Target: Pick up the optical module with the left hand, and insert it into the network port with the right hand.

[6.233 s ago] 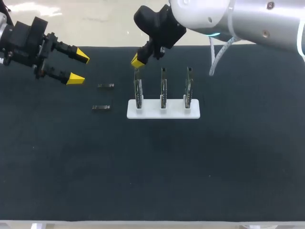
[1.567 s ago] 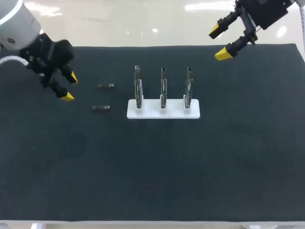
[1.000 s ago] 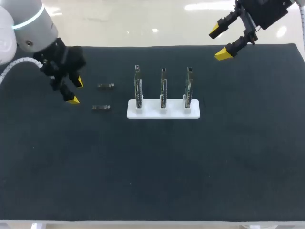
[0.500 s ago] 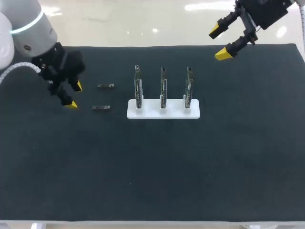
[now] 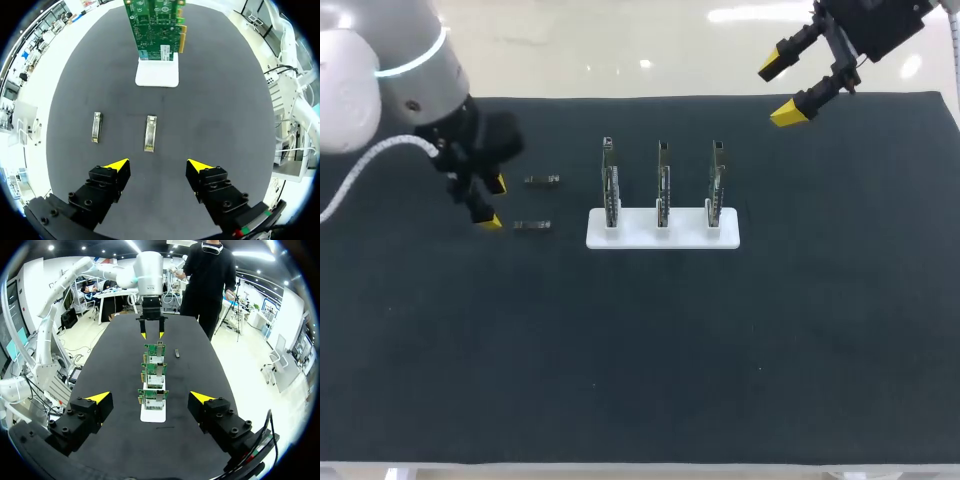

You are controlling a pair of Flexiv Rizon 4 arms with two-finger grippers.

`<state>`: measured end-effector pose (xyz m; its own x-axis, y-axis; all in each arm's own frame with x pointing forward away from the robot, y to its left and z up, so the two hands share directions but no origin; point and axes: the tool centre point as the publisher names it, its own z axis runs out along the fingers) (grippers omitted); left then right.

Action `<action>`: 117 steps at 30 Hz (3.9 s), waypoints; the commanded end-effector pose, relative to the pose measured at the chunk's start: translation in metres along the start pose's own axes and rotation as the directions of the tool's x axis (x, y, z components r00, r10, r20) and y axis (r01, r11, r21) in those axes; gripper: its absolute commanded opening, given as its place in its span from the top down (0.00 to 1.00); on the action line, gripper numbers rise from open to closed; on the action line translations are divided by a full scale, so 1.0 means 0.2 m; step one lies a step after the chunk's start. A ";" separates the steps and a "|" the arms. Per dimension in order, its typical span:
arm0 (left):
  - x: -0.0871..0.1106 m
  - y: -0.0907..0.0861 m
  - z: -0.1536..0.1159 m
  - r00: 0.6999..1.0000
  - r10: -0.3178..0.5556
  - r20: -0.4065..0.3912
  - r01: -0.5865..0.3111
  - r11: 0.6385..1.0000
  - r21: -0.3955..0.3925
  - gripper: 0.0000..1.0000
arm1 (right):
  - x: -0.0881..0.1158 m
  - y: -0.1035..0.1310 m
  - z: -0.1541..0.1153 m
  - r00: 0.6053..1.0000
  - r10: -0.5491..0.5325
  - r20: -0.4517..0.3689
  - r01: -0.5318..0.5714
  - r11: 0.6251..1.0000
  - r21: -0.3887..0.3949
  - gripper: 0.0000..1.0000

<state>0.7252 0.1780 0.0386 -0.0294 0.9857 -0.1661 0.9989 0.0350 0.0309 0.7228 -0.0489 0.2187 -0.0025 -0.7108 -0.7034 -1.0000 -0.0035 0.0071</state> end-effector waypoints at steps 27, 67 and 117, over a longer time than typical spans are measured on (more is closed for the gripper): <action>-0.03 0.08 0.17 0.999 0.025 -0.047 -0.023 0.999 0.039 0.00 | 0.00 0.00 0.00 1.000 -0.001 0.001 0.001 1.000 -0.001 0.00; -0.02 0.10 0.25 0.997 0.031 -0.069 -0.029 0.999 0.027 0.35 | 0.00 0.00 0.00 1.000 -0.001 0.001 0.001 1.000 -0.001 0.00; -0.06 0.15 0.20 0.999 0.031 -0.023 -0.030 0.999 0.013 1.00 | 0.00 0.00 0.00 1.000 -0.001 0.001 0.001 1.000 -0.001 0.00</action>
<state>0.7575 0.1523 -0.0088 -0.0046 0.9926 -0.1210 0.9995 0.0085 0.0316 0.7228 -0.0489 0.2187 -0.0025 -0.7108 -0.7034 -1.0000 -0.0036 0.0071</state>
